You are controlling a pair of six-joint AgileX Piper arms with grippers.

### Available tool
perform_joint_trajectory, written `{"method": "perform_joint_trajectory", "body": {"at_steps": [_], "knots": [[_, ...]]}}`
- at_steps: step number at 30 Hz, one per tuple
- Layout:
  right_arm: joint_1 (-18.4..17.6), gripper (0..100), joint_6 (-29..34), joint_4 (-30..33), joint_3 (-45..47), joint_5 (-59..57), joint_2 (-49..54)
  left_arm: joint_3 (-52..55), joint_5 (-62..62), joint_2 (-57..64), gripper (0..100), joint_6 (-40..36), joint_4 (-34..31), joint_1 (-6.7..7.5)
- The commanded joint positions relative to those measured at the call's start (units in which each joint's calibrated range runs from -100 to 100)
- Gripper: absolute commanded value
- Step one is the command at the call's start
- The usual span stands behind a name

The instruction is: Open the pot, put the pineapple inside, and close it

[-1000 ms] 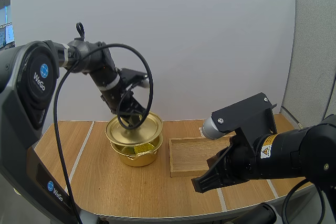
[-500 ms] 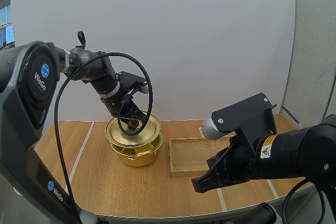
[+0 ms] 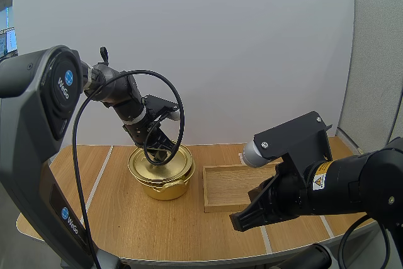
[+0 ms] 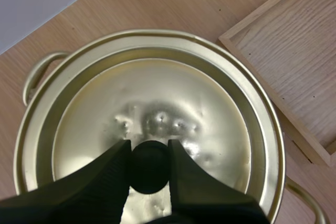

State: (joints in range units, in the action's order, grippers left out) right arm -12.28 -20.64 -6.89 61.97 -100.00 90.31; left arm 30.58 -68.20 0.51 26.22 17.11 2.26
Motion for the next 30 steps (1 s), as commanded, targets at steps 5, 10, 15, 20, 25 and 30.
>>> {"method": "perform_joint_trajectory", "body": {"at_steps": [5,10,15,20,25,30], "knots": [[0.2,0,-0.6,0.0,0.2,0.0,0.5,-0.1,2.0,0.0,0,1.4,2.3,0.01],[0.2,0,-0.6,0.0,0.2,0.0,0.5,-0.1,1.6,-0.1,0,1.4,2.3,0.01],[0.2,0,-0.6,0.0,0.2,0.0,0.5,-0.1,0.9,-0.5,0,1.4,2.3,0.01],[0.2,0,-0.6,0.0,0.2,0.0,0.5,-0.1,0.2,-3.7,0,1.2,0.6,0.01],[0.2,0,-0.6,0.0,0.2,0.0,0.5,-0.1,0.6,-3.5,0,1.0,0.8,0.01],[0.2,0,-0.6,0.0,0.2,0.0,0.5,-0.1,-2.4,-3.5,0,1.2,0.9,0.01]]}}
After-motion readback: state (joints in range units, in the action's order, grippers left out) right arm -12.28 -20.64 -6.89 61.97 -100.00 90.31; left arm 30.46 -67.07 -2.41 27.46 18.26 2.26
